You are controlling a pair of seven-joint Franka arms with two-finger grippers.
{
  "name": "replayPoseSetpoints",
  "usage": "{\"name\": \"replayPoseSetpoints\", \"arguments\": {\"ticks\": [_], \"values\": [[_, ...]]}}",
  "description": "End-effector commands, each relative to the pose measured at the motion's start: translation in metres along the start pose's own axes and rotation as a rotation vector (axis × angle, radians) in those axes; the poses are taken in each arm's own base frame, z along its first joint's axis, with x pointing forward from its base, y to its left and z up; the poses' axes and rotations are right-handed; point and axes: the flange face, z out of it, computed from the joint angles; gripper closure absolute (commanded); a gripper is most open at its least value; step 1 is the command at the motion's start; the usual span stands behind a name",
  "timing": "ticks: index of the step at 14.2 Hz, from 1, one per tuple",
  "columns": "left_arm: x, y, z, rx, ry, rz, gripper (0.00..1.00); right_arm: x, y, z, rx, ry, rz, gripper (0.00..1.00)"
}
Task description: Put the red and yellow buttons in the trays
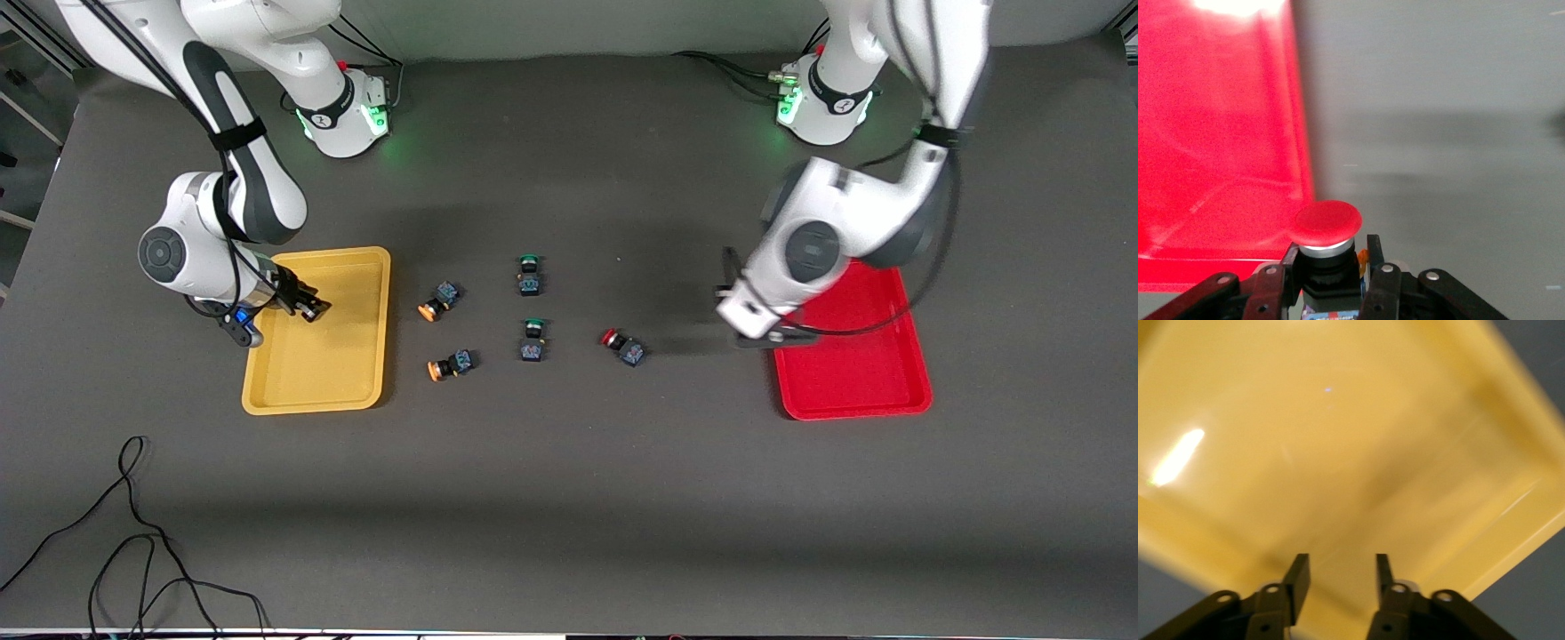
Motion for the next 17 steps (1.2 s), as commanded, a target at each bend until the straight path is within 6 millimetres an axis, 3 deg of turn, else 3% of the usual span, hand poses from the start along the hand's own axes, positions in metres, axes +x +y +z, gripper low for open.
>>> {"name": "replayPoseSetpoints", "arguments": {"ticks": [1, 3, 6, 7, 8, 9, 10, 12, 13, 14, 15, 16, 17], "values": [[0.009, -0.066, 0.019, -0.032, -0.019, 0.031, 0.92, -0.086, -0.082, -0.009, 0.058, -0.049, 0.037, 0.0], [0.023, -0.077, 0.045, -0.034, 0.006, 0.029, 0.92, -0.114, -0.106, 0.011, 0.071, -0.046, 0.03, 0.0], [0.04, -0.086, 0.084, -0.033, 0.054, 0.031, 0.91, -0.142, -0.119, 0.058, 0.065, -0.044, 0.012, 0.0], [0.042, -0.09, 0.09, -0.028, 0.055, 0.028, 0.86, -0.15, -0.12, 0.071, 0.057, -0.043, 0.02, 0.0], [0.043, -0.096, 0.089, -0.019, 0.053, 0.026, 0.78, -0.15, -0.115, 0.083, 0.047, -0.043, 0.023, 0.0], [0.042, -0.096, 0.086, -0.015, 0.051, 0.03, 0.6, -0.148, -0.11, 0.091, 0.047, -0.036, 0.03, 0.0], [0.043, -0.096, 0.084, -0.014, 0.051, 0.03, 0.05, -0.148, -0.106, 0.098, 0.041, -0.035, 0.034, 0.0], [0.041, -0.097, 0.073, -0.006, 0.035, 0.029, 0.0, -0.147, -0.105, 0.102, 0.033, -0.033, 0.028, 0.01], [0.038, -0.1, 0.056, 0.0, 0.034, 0.026, 0.0, -0.146, -0.105, 0.103, 0.035, -0.03, 0.024, 0.16], [0.033, -0.102, 0.032, 0.01, 0.023, 0.023, 0.0, -0.146, -0.105, 0.103, 0.038, -0.029, 0.024, 0.52], [0.029, -0.104, 0.01, 0.02, 0.011, 0.018, 0.0, -0.146, -0.106, 0.101, 0.042, -0.027, 0.025, 0.77], [0.026, -0.104, -0.009, 0.027, 0.003, 0.018, 0.0, -0.144, -0.107, 0.097, 0.049, -0.024, 0.029, 0.91], [0.026, -0.103, -0.021, 0.031, -0.011, 0.017, 0.0, -0.144, -0.109, 0.09, 0.059, -0.02, 0.028, 0.98]]}}
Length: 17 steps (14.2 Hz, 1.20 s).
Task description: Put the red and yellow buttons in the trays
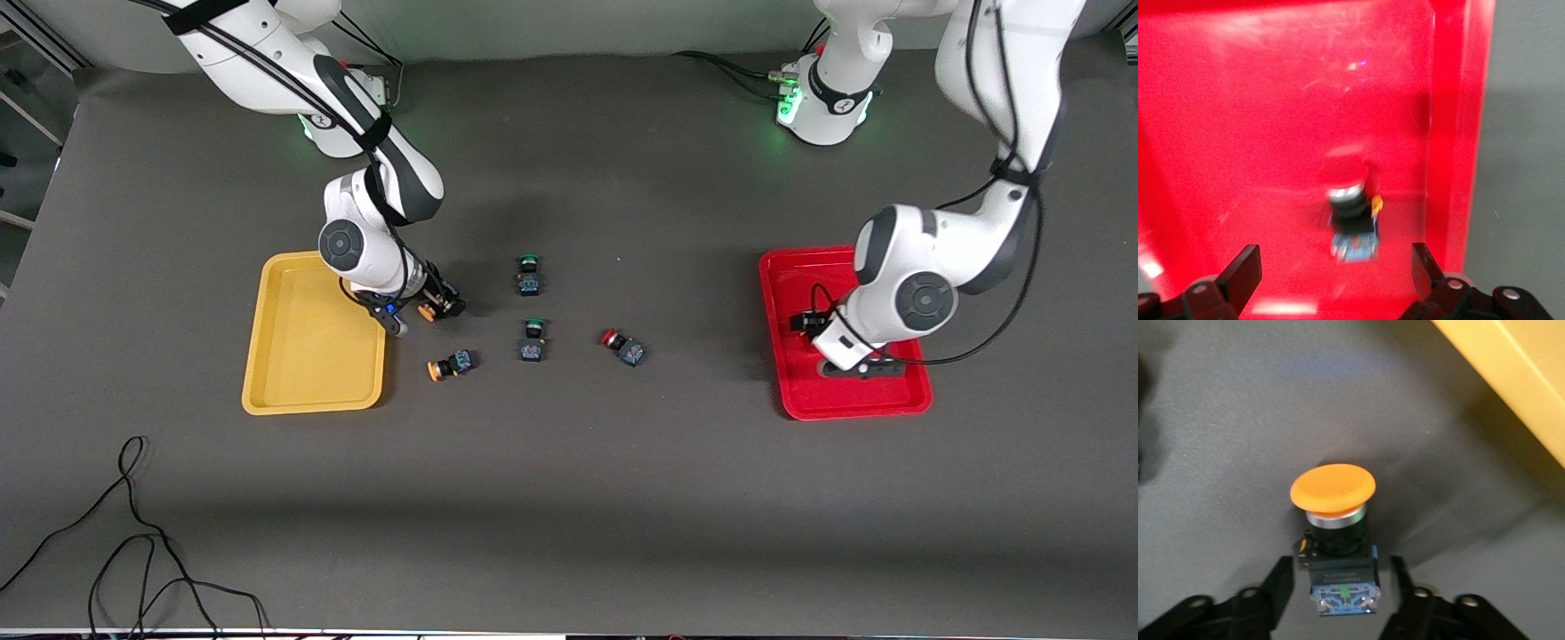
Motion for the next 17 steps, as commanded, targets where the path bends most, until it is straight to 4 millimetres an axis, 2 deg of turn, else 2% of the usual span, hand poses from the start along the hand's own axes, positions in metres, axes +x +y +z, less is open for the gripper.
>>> {"name": "replayPoseSetpoints", "arguments": {"ticks": [1, 3, 4, 5, 6, 7, 8, 9, 10, 12, 13, 14, 15, 16, 17], "values": [[-0.009, -0.002, -0.046, 0.025, -0.007, 0.004, 0.0, 0.0, -0.006, -0.028, 0.049, 0.018, 0.02, 1.0], [-0.008, -0.002, -0.051, 0.02, -0.001, 0.001, 0.0, -0.006, -0.008, -0.07, 0.062, 0.01, 0.019, 1.0], [-0.008, -0.001, -0.053, 0.019, 0.003, 0.003, 0.0, -0.003, -0.004, -0.1, 0.058, -0.002, 0.016, 1.0], [-0.008, 0.001, -0.056, 0.015, 0.008, 0.002, 0.0, 0.013, 0.008, -0.131, 0.054, -0.013, 0.037, 1.0], [-0.008, 0.009, -0.063, 0.01, 0.023, -0.003, 0.0, 0.033, 0.027, -0.154, 0.047, -0.028, 0.024, 1.0], [-0.007, 0.026, -0.068, 0.001, 0.038, -0.001, 0.0, 0.064, 0.054, -0.169, 0.054, -0.04, 0.0, 1.0], [-0.01, 0.053, -0.071, -0.037, 0.043, -0.052, 0.0, 0.093, 0.084, -0.164, 0.045, -0.062, -0.031, 1.0], [-0.012, 0.078, -0.072, -0.05, 0.045, -0.107, 0.0, 0.113, 0.107, -0.151, 0.035, -0.08, -0.068, 1.0], [-0.016, 0.109, -0.075, -0.056, 0.05, -0.144, 0.0, 0.125, 0.119, -0.136, 0.025, -0.086, -0.067, 1.0], [-0.015, 0.158, -0.075, -0.063, 0.06, -0.268, 0.0, 0.134, 0.122, -0.108, -0.009, -0.093, -0.068, 0.99], [-0.008, 0.183, -0.077, -0.078, 0.067, -0.354, 0.0, 0.14, 0.124, -0.099, -0.008, -0.076, -0.091, 0.96], [-0.001, 0.207, -0.079, -0.094, 0.074, -0.453, 0.0, 0.144, 0.124, -0.092, -0.011, -0.069, -0.101, 0.87], [0.005, 0.233, -0.076, -0.109, 0.074, -0.56, 0.0, 0.145, 0.124, -0.093, -0.008, -0.065, -0.103, 0.5], [0.012, 0.256, -0.069, -0.128, 0.073, -0.659, 0.0, 0.145, 0.123, -0.096, -0.001, -0.059, -0.104, 0.01], [0.016, 0.273, -0.063, -0.147, 0.069, -0.749, 0.0, 0.145, 0.122, -0.104, 0.011, -0.053, -0.107, 0.0]]}}
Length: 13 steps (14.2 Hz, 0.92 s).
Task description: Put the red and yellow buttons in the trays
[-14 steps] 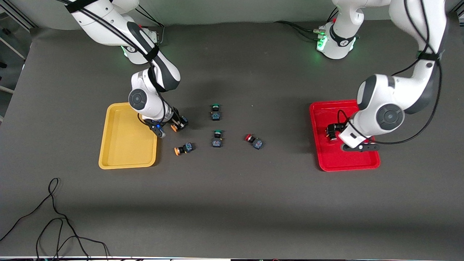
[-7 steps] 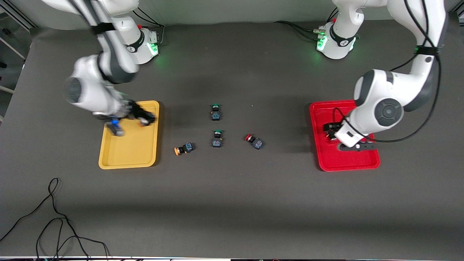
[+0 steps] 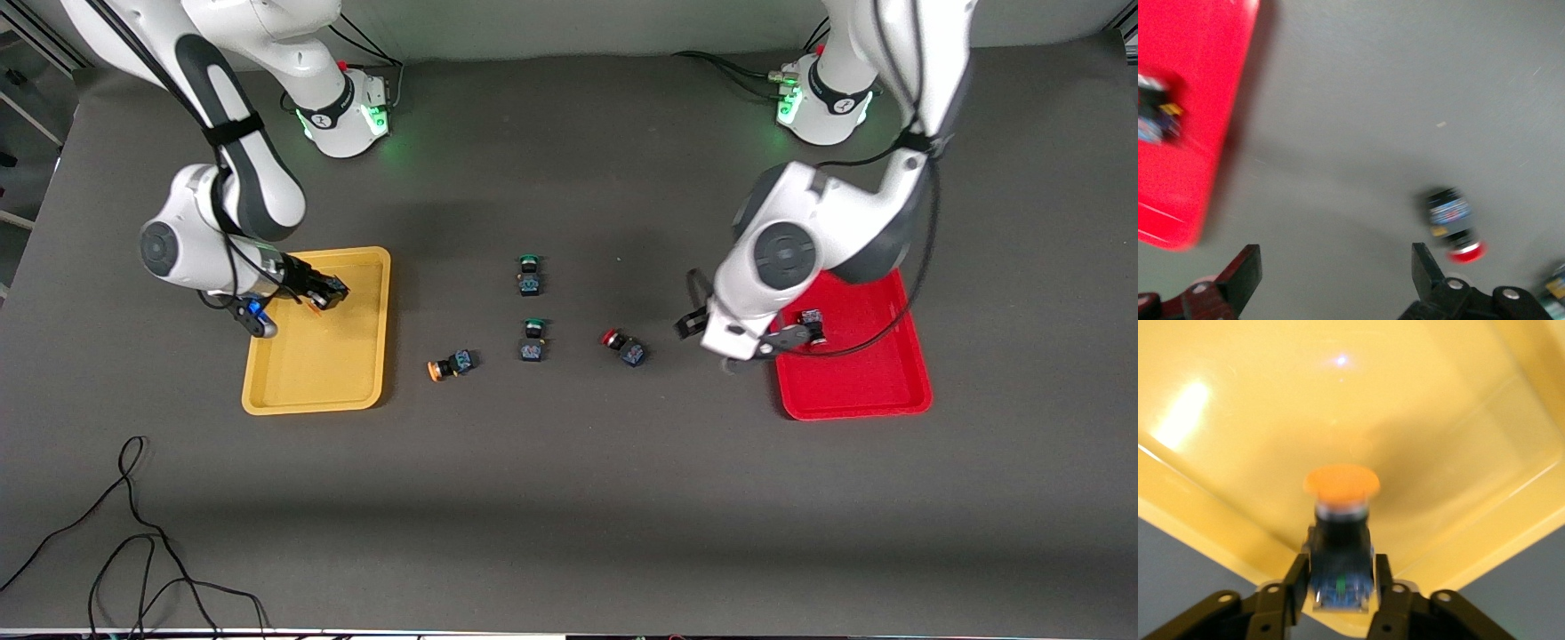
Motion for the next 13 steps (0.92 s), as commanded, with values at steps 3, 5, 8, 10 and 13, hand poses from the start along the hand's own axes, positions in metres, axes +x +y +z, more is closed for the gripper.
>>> {"name": "replayPoseSetpoints", "arguments": {"ticks": [3, 5, 8, 10, 13], "values": [[-0.019, 0.07, 0.051, -0.086, -0.001, -0.392, 0.0, -0.011, -0.038, -0.069, 0.085, 0.037, -0.072, 0.0], [-0.029, 0.078, 0.078, -0.096, 0.0, -0.437, 0.0, -0.015, -0.093, -0.106, 0.117, 0.053, -0.053, 0.0], [-0.045, 0.083, 0.117, -0.081, -0.001, -0.42, 0.0, -0.038, -0.198, -0.084, 0.152, 0.051, 0.029, 0.0], [-0.058, 0.082, 0.133, -0.054, -0.004, -0.406, 0.0, -0.046, -0.234, -0.037, 0.175, 0.039, 0.134, 0.0], [-0.06, 0.081, 0.148, -0.034, -0.002, -0.403, 0.13, -0.039, -0.24, 0.034, 0.162, 0.042, 0.175, 0.0]]}}
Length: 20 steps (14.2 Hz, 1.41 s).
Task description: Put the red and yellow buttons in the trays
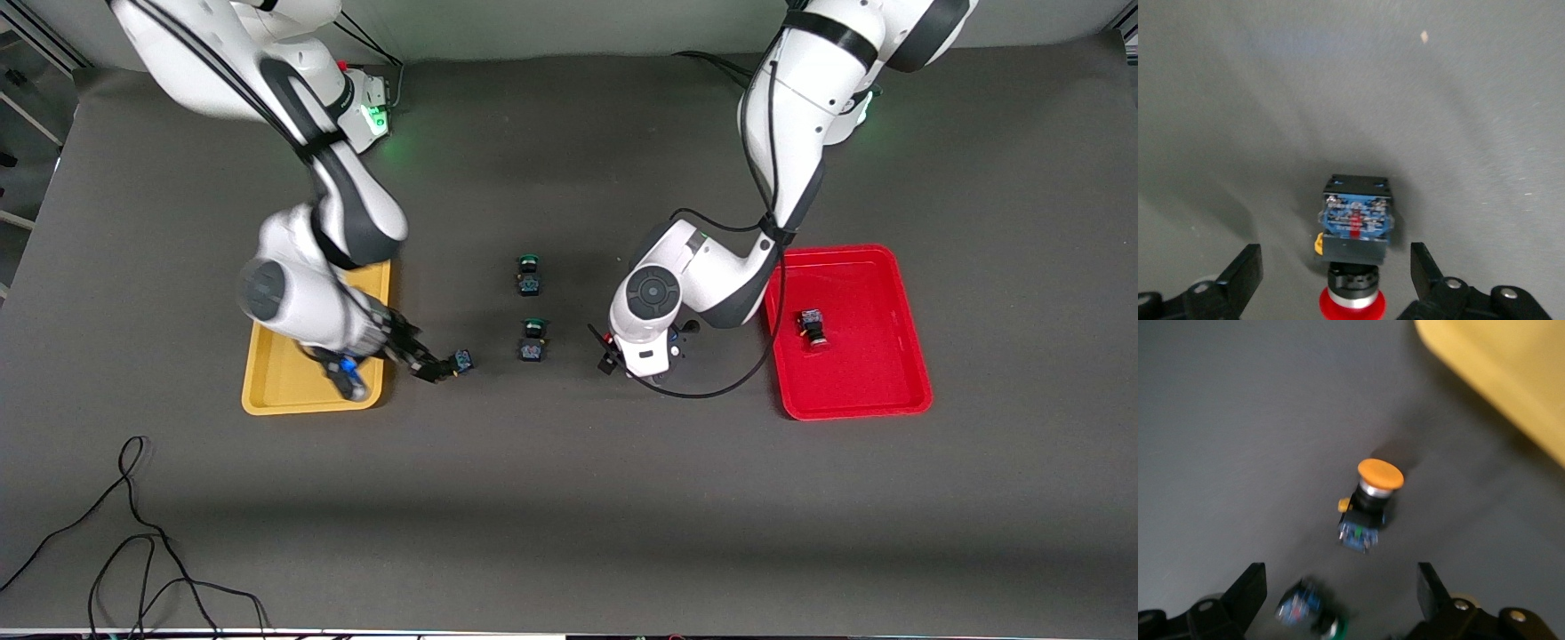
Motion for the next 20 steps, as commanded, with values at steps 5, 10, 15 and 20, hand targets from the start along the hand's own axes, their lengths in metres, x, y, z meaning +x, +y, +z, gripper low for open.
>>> {"name": "replayPoseSetpoints", "arguments": {"ticks": [5, 10, 15, 20], "values": [[0.012, 0.002, -0.01, -0.006, 0.022, -0.01, 0.93, 0.012, 0.015, 0.065, -0.013, 0.003, 0.064, 0.77], [0.062, -0.015, -0.094, 0.082, 0.002, 0.166, 0.95, 0.032, 0.024, -0.025, -0.05, -0.031, 0.024, 1.0], [0.16, -0.083, -0.151, 0.156, -0.09, 0.608, 0.99, 0.118, 0.114, -0.087, -0.124, -0.074, -0.143, 1.0], [0.307, -0.177, -0.152, 0.174, -0.21, 0.905, 1.0, 0.149, 0.136, -0.025, -0.121, 0.011, -0.209, 0.83]]}}
